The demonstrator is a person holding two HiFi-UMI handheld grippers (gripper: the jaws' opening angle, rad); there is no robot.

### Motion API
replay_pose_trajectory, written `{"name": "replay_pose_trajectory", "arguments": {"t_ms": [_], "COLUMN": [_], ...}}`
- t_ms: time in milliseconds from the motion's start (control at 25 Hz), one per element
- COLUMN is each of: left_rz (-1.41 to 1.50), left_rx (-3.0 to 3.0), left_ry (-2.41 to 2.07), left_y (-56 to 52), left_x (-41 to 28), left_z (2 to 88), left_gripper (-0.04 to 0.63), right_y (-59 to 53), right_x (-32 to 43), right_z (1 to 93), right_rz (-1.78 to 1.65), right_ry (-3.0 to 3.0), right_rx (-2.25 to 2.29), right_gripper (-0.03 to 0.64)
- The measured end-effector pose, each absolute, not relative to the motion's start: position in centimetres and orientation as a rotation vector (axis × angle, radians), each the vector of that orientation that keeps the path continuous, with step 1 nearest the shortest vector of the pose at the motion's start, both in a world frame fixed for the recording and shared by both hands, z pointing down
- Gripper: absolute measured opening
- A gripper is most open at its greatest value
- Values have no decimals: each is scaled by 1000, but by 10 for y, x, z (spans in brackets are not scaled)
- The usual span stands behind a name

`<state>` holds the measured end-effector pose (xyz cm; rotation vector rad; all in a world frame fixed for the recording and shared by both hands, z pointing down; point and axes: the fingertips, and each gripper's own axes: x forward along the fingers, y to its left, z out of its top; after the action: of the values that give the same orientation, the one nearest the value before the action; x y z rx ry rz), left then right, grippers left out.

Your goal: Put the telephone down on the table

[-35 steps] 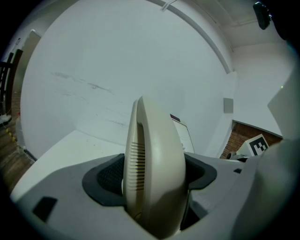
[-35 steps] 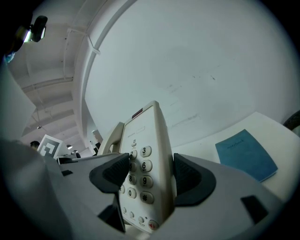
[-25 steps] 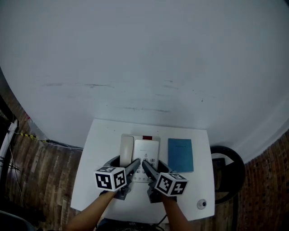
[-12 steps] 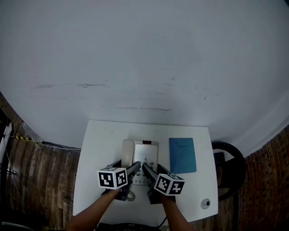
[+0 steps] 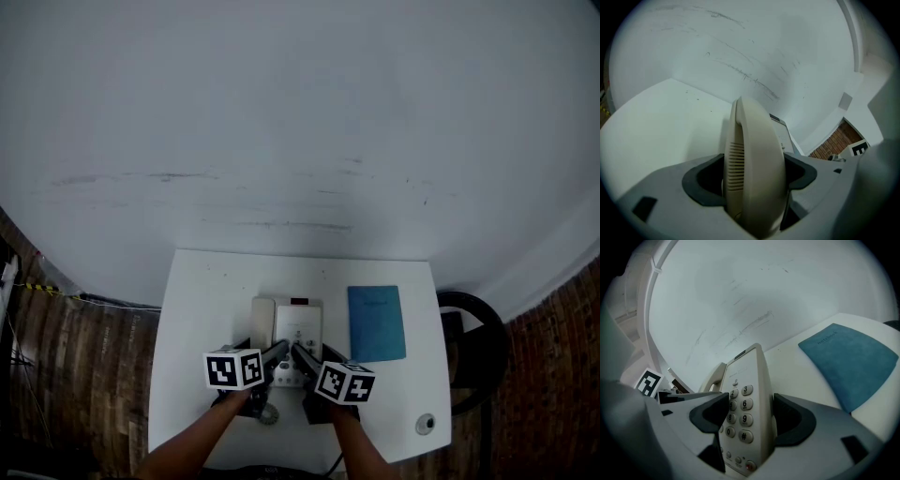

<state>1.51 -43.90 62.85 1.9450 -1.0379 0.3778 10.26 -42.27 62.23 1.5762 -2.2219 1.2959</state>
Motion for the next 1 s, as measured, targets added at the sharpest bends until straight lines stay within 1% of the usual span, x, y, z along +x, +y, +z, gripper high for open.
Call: {"name": "replay_pose_trajectory", "arguments": {"t_ms": [400,760,1000], "left_rz": [412,504,508], "left_rx": [1911,1932,1935], "left_ry": [-1035,-1035,-1030], "left_y": [-442,-440,-440], "left_x": [16,23,23], "left_z": [640,645,645], "left_gripper": [365,365,365], "right_y": [-425,-421,-422], "right_x": [102,106,107], "right_z": [633,641,639], "right_rz": [1281,1310,1246], "right_ry": [-2196,-2165,-2181], "right_rx": [1588,1582,1581], "right_gripper": [298,298,298]}}
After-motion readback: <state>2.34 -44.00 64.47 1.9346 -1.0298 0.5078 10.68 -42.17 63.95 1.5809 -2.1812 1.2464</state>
